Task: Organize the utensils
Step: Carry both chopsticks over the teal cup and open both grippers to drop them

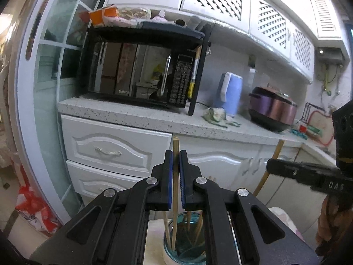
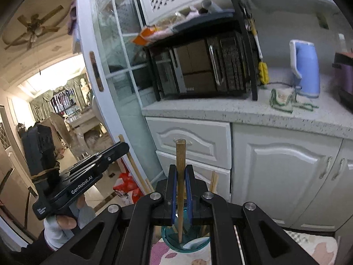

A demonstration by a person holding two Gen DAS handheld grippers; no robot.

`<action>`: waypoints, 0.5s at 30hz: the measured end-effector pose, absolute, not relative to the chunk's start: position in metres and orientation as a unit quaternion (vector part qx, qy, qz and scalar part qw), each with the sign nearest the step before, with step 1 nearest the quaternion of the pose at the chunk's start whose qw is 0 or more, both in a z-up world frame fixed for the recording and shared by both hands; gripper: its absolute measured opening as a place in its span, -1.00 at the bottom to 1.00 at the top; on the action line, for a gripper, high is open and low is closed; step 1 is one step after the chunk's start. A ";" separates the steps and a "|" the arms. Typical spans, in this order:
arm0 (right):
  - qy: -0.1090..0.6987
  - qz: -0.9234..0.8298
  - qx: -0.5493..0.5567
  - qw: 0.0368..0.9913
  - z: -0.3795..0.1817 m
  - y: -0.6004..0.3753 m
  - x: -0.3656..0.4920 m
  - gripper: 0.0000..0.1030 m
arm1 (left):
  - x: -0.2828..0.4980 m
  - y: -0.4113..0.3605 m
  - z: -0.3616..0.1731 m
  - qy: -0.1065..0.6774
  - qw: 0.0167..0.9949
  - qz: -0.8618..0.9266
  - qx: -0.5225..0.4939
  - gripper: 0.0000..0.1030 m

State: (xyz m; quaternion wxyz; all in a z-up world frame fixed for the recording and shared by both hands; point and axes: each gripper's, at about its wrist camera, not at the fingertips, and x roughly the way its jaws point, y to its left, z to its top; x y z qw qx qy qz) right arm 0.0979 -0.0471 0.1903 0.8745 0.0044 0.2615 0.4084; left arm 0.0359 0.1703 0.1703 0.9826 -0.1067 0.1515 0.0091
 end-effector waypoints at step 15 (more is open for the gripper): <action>0.355 0.388 -0.018 0.850 0.097 -0.027 0.128 -0.87 | 0.063 0.159 0.101 0.236 0.964 0.007 -0.126 -0.92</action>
